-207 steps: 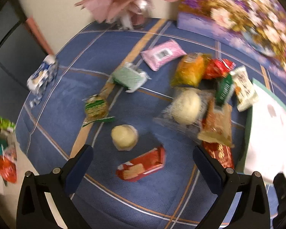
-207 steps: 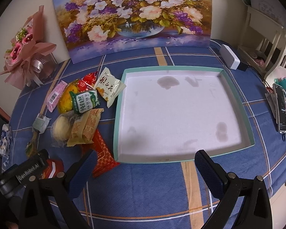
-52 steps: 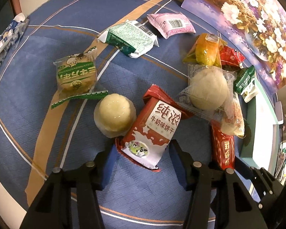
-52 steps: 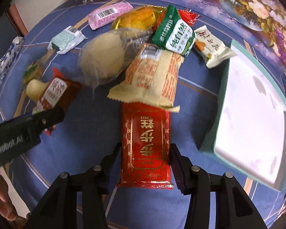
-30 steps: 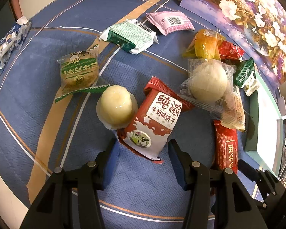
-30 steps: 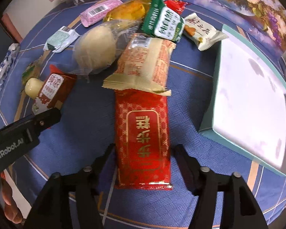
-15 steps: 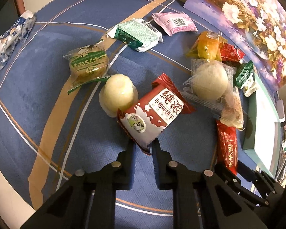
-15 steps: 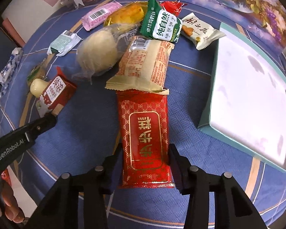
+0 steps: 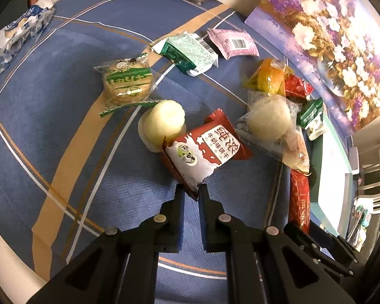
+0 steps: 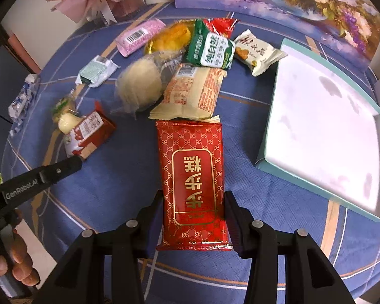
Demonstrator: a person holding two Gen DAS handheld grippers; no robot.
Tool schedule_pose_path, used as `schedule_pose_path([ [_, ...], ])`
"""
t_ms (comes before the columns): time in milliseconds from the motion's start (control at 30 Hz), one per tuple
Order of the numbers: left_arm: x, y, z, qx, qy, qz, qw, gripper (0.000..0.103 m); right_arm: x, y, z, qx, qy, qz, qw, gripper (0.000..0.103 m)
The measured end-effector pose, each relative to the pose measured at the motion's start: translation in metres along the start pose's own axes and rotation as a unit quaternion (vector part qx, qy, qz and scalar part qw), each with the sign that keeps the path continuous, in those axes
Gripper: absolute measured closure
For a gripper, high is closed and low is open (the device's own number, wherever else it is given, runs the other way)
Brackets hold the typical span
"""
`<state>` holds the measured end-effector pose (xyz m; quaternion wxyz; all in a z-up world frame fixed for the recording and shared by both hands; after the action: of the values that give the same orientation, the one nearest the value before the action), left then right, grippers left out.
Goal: Organize snacks
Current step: 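Lift both packs and carry them over the white tray with both tools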
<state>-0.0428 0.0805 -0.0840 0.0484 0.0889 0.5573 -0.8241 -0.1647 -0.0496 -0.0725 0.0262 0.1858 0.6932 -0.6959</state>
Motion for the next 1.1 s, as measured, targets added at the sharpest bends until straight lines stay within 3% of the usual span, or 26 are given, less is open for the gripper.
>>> schedule_pose_path([
  [300,-0.001,-0.009,-0.007,0.0,0.006,0.001,1.0,0.092,0.006,-0.014,0.005,-0.012,0.012,0.007,1.0,0.055],
  [400,-0.004,-0.006,-0.001,-0.021,0.029,-0.006,0.9993,0.078,0.009,-0.003,0.01,-0.01,0.025,-0.017,0.999,0.055],
  [467,-0.009,-0.009,0.005,-0.034,0.05,0.005,0.9982,0.052,0.009,0.004,0.013,-0.012,0.033,-0.027,0.999,0.055],
  [533,-0.014,-0.01,0.015,-0.046,0.081,0.008,0.9956,0.041,0.01,0.007,0.018,-0.01,0.039,-0.033,0.999,0.055],
  [633,-0.018,-0.007,0.034,-0.073,0.155,0.018,0.985,0.037,0.01,0.008,0.022,-0.01,0.043,-0.036,0.998,0.055],
  [667,-0.019,0.0,0.042,-0.085,0.19,0.013,0.978,0.034,0.01,0.008,0.023,-0.011,0.044,-0.036,0.998,0.055],
  [767,-0.017,0.018,0.05,-0.122,0.249,-0.001,0.9607,0.034,0.011,0.007,0.027,-0.012,0.045,-0.038,0.998,0.055],
  [833,-0.018,0.027,0.05,-0.133,0.261,-0.007,0.9561,0.034,0.01,0.008,0.028,-0.013,0.045,-0.04,0.998,0.055],
  [1000,-0.023,0.034,0.038,-0.112,0.219,-0.019,0.969,0.042,0.006,0.017,0.031,-0.012,0.051,-0.047,0.998,0.055],
  [1100,-0.024,0.029,0.031,-0.108,0.196,-0.011,0.9746,0.054,0.006,0.017,0.035,-0.018,0.058,-0.048,0.997,0.055],
])
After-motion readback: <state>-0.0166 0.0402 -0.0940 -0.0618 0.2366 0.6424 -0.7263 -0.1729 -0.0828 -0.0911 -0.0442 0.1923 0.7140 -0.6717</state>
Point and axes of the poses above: each gripper's, at about its wrist camera, not at the fingertips, and y roughly the way its jaws point, z to its right, x to its underside, the point moved 3 cm from there along y, roughly the way its jaws point, and after that the axes turned 6 degrees about -y, right-handed, at the moved point
